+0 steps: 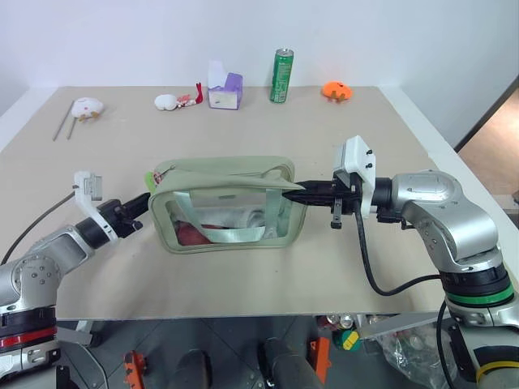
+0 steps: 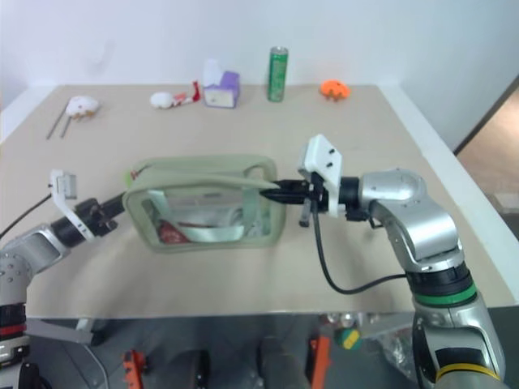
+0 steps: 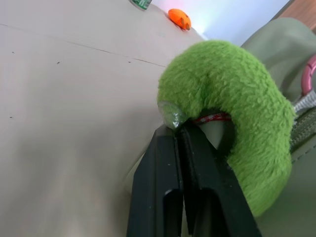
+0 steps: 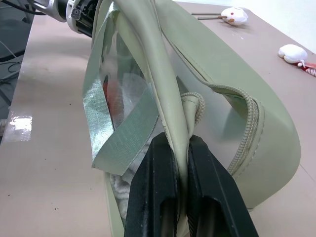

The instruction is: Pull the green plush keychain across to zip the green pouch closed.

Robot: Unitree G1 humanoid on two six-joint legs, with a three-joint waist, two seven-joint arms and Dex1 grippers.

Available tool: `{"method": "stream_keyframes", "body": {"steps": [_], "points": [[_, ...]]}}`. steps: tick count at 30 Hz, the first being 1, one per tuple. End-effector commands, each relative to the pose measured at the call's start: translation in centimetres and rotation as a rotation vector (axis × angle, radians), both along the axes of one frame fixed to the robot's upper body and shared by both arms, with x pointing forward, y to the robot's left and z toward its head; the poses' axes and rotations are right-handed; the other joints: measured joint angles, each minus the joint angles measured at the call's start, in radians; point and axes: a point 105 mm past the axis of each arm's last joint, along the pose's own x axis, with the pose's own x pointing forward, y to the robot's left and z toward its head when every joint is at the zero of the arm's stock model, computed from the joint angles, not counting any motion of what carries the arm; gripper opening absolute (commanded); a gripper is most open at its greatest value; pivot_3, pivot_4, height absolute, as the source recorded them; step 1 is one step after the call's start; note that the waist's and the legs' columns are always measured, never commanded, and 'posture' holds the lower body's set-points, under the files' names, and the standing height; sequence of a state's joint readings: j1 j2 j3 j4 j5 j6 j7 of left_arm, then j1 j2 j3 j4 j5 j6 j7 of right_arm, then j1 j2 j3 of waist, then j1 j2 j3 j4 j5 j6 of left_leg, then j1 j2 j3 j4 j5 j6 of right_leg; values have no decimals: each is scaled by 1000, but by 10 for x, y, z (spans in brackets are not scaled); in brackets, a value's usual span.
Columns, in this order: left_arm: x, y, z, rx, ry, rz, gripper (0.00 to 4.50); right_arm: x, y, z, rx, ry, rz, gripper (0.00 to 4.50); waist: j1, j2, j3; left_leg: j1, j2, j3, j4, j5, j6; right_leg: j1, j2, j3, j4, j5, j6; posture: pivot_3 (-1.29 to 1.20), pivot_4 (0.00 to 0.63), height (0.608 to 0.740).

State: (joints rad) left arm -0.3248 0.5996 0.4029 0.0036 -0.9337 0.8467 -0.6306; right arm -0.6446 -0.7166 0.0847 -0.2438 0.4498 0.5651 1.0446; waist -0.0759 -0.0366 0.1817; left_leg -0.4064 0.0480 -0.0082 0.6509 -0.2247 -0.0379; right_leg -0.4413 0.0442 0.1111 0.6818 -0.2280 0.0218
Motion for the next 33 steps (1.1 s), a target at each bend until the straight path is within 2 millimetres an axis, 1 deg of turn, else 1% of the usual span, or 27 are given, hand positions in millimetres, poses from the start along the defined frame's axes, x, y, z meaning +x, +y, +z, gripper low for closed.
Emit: {"method": "stream_keyframes", "body": {"steps": [1,3,4,6,8,9,11,14,17,19,21,25,27,28,29,30,33], "points": [[1,5,31,-15,-105,35,29,-6,0,13,13,-54,16,0,0,0,0,0,0,0,0,0,0,0,0,0,0,0,0,0,150,740],[1,12,46,-26,-152,55,29,-5,1,13,13,-54,17,0,0,0,0,0,0,0,0,0,0,0,0,0,0,0,0,0,150,740],[0,15,57,-26,-183,56,29,-5,1,13,12,-55,19,0,0,0,0,0,0,0,0,0,0,0,0,0,0,0,0,0,150,740],[-2,15,76,-28,-237,44,29,-4,1,14,10,-56,22,0,0,0,0,0,0,0,0,0,0,0,0,0,0,0,0,0,150,740],[-8,9,96,9,-294,-3,29,-3,2,15,10,-59,25,0,0,-1,1,0,0,0,0,0,0,0,0,0,0,0,0,0,150,740],[-10,4,103,44,-317,-31,29,-3,2,15,10,-60,26,0,0,-1,1,0,0,0,0,0,0,0,0,0,0,0,0,0,150,740],[-14,-4,111,104,-343,-77,29,-2,3,16,9,-62,28,0,0,-1,1,0,0,0,0,0,0,0,0,0,-1,0,0,0,150,740],[-14,-19,113,208,-356,-141,29,-2,3,16,8,-64,29,0,0,-1,1,0,0,0,0,0,0,0,0,0,-1,0,1,0,150,740],[-11,-44,111,332,-379,-244,29,-2,2,16,8,-67,29,0,0,-1,1,0,0,-1,0,0,0,0,0,0,-1,0,1,0,150,740],[-7,-61,106,438,-395,-300,29,-2,3,17,9,-69,28,0,0,-1,1,0,0,-1,0,0,0,0,0,0,-1,0,1,0,150,740],[4,-71,101,519,-395,-321,29,-3,3,17,11,-71,27,0,1,-1,1,-1,-1,-1,0,0,0,0,0,0,-1,0,1,0,150,740],[28,-84,105,553,-407,-312,29,-3,3,18,16,-74,19,0,1,-1,1,-1,-1,-1,0,0,0,0,0,0,-1,0,1,0,150,740],[29,-93,108,550,-420,-344,29,-4,2,17,16,-75,12,0,-2,-1,1,-1,-1,-1,0,0,0,0,0,0,-1,0,1,0,150,740],[26,-98,109,547,-431,-376,29,-4,2,17,17,-75,8,0,-2,-1,1,-1,-1,-1,0,0,0,0,1,0,-1,0,1,0,150,740],[23,-101,110,545,-441,-405,679,-5,1,17,18,-75,4,0,-2,-1,1,-1,-1,-1,0,0,0,0,1,0,-1,0,0,0,150,740],[18,-104,110,548,-452,-435,930,-6,0,17,17,-76,-2,0,-2,-1,1,-1,-1,-1,-1,0,0,0,1,0,-1,-1,0,0,150,740],[11,-106,113,552,-472,-474,1961,-7,-2,17,17,-75,-13,0,-1,-1,1,-1,-1,-1,-1,0,0,-1,1,0,-1,-1,1,0,150,740]]}}
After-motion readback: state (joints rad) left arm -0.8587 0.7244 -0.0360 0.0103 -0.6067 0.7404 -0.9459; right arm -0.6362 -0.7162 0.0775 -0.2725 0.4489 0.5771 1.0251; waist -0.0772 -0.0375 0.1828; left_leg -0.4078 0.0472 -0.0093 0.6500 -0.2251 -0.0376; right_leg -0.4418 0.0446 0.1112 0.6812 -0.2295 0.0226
